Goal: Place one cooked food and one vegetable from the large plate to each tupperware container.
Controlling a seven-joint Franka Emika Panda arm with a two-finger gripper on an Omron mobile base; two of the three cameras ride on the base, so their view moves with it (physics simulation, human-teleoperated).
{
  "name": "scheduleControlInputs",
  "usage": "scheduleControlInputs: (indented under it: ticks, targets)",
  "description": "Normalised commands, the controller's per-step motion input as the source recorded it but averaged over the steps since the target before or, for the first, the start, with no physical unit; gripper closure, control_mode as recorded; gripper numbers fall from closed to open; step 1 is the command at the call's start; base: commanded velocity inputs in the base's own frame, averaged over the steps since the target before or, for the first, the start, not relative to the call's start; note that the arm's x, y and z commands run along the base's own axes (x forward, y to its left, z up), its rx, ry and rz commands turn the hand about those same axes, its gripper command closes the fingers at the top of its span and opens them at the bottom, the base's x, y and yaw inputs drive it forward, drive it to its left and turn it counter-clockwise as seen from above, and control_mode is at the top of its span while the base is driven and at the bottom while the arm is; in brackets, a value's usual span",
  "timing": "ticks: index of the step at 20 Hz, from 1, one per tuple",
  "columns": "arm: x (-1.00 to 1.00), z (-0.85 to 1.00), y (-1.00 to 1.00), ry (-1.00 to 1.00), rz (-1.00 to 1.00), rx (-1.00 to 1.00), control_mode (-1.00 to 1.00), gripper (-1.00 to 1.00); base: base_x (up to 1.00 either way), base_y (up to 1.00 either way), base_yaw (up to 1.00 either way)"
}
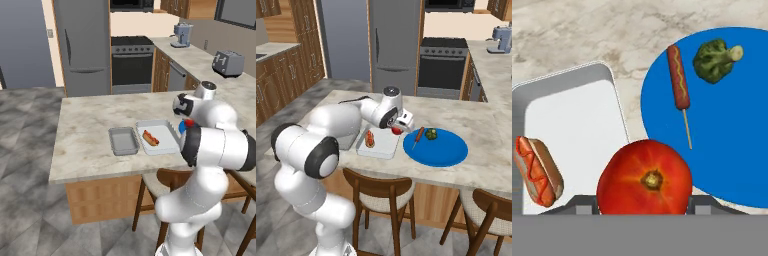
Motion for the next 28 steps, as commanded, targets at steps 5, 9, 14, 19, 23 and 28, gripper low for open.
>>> scheduleControlInputs:
  ticks: [5, 9, 14, 19, 23, 28]
  targets:
    - [0.25, 0.00, 0.77, 0.21, 0.17, 0.00, -1.00, 1.00, 0.00, 0.00, 0.00]
    - [0.55, -0.09, 0.50, 0.17, 0.11, 0.00, -1.00, 1.00, 0.00, 0.00, 0.00]
    - [0.39, -0.41, 0.04, 0.00, 0.05, 0.00, -1.00, 1.00, 0.00, 0.00, 0.00]
    - [0.36, -0.56, 0.02, 0.00, 0.04, 0.00, -1.00, 1.00, 0.00, 0.00, 0.00]
    - [0.39, -0.42, 0.00, 0.00, 0.02, 0.00, -1.00, 1.00, 0.00, 0.00, 0.00]
    - [0.25, -0.35, 0.08, 0.07, 0.00, 0.00, -1.00, 1.00, 0.00, 0.00, 0.00]
